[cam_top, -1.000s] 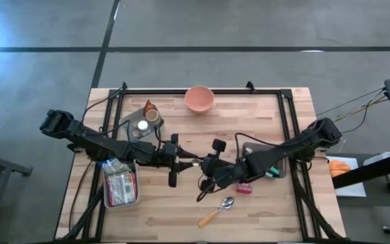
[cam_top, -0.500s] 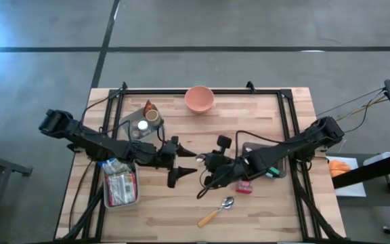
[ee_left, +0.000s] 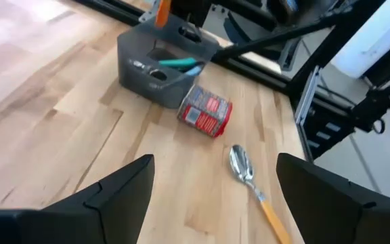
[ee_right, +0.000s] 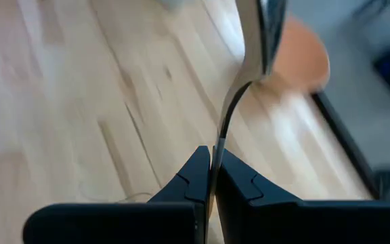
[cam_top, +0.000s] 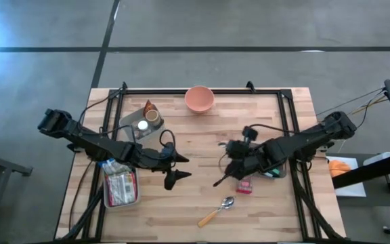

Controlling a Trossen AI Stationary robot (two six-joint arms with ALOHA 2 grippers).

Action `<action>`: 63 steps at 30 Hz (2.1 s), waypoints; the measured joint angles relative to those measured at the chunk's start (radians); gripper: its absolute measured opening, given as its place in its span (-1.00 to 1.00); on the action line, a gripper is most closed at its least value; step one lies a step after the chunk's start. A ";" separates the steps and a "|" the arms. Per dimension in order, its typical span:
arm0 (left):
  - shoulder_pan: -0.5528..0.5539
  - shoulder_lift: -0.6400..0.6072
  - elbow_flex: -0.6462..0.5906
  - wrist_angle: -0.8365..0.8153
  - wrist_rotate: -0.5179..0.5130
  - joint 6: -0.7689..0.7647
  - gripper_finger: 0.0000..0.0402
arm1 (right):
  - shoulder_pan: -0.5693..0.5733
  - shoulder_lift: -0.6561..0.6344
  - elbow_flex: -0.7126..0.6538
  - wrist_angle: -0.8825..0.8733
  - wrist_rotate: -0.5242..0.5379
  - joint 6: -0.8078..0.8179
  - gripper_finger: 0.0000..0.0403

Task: Pick & Place Food Item
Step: Put the white orange spoon into the black bin

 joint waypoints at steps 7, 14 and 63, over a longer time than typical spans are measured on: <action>-0.003 0.001 -0.011 0.003 -0.015 0.011 0.56 | 0.000 -0.033 -0.039 -0.348 -0.098 0.323 -0.96; -0.003 0.001 -0.012 0.003 -0.015 0.015 0.56 | 0.000 -0.056 -0.191 -0.389 -0.301 0.396 -0.96; -0.001 0.002 0.017 0.003 -0.060 -0.100 0.56 | -0.036 -0.249 -0.760 0.096 -0.503 0.365 -0.96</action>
